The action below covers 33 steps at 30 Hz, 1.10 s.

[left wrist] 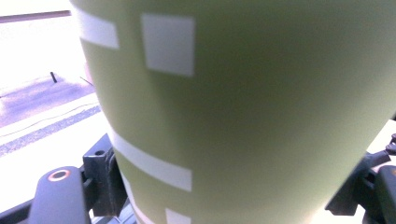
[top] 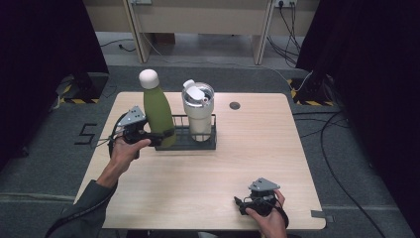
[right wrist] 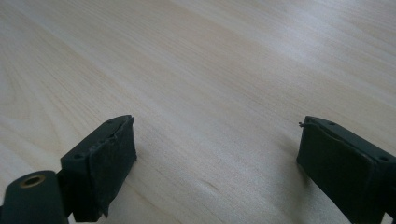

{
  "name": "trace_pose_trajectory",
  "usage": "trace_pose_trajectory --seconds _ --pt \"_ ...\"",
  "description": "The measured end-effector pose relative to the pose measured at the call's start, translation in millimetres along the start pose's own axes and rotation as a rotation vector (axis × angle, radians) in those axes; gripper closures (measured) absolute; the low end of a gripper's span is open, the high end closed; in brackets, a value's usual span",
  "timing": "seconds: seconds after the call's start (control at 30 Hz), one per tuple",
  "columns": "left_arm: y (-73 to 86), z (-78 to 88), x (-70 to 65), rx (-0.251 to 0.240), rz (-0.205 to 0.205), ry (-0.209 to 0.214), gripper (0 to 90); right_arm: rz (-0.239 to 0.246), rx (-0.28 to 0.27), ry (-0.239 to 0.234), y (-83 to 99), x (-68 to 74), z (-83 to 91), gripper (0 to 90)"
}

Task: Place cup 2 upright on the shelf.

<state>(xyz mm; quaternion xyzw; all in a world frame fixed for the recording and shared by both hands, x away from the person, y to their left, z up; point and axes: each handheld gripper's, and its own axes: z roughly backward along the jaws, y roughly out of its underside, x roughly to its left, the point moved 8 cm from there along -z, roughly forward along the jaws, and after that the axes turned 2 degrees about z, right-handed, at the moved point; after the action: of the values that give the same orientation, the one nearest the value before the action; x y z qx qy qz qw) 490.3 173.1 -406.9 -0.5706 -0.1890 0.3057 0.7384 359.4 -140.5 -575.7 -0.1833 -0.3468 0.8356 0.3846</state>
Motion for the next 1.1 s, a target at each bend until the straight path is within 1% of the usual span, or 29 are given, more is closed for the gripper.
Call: trace_pose_trajectory --seconds 0.07,0.17,0.4,0.53,0.6,0.7,0.87,1.0,1.1 --pt "-2.4 -3.2 4.8 -0.006 0.002 -0.011 20.4 0.000 0.000 0.001 0.0 -0.1 0.1 11.7" --pt "-4.8 -6.5 10.2 -0.002 0.009 -0.018 20.4 0.000 0.000 0.000 0.0 0.0 0.0 11.7" --pt "-7.5 -13.4 25.6 0.003 0.017 -0.054 20.4 -0.004 0.000 -0.001 0.0 0.3 0.1 11.7" --pt "-7.0 -17.2 33.5 0.003 0.009 -0.073 20.4 -0.002 0.000 0.000 0.0 0.2 0.1 11.7" --pt "-6.4 -19.1 37.3 0.004 0.022 -0.076 20.4 -0.002 0.000 0.000 -0.1 0.2 0.1 11.7" --pt "-6.3 -21.9 42.8 0.004 0.029 -0.084 20.4 -0.002 0.000 -0.001 -0.1 0.2 0.1 11.7" --pt "-5.8 -27.5 48.7 0.004 0.036 -0.095 20.4 -0.006 0.001 -0.002 -0.1 0.7 0.2 11.7" --pt "-5.1 -31.3 50.4 0.005 0.032 -0.099 20.4 -0.006 0.001 -0.002 -0.2 0.8 0.1 11.7" --pt "-3.5 -36.6 53.2 0.005 0.040 -0.102 20.4 -0.005 0.001 -0.004 -0.2 0.8 0.0 11.7"
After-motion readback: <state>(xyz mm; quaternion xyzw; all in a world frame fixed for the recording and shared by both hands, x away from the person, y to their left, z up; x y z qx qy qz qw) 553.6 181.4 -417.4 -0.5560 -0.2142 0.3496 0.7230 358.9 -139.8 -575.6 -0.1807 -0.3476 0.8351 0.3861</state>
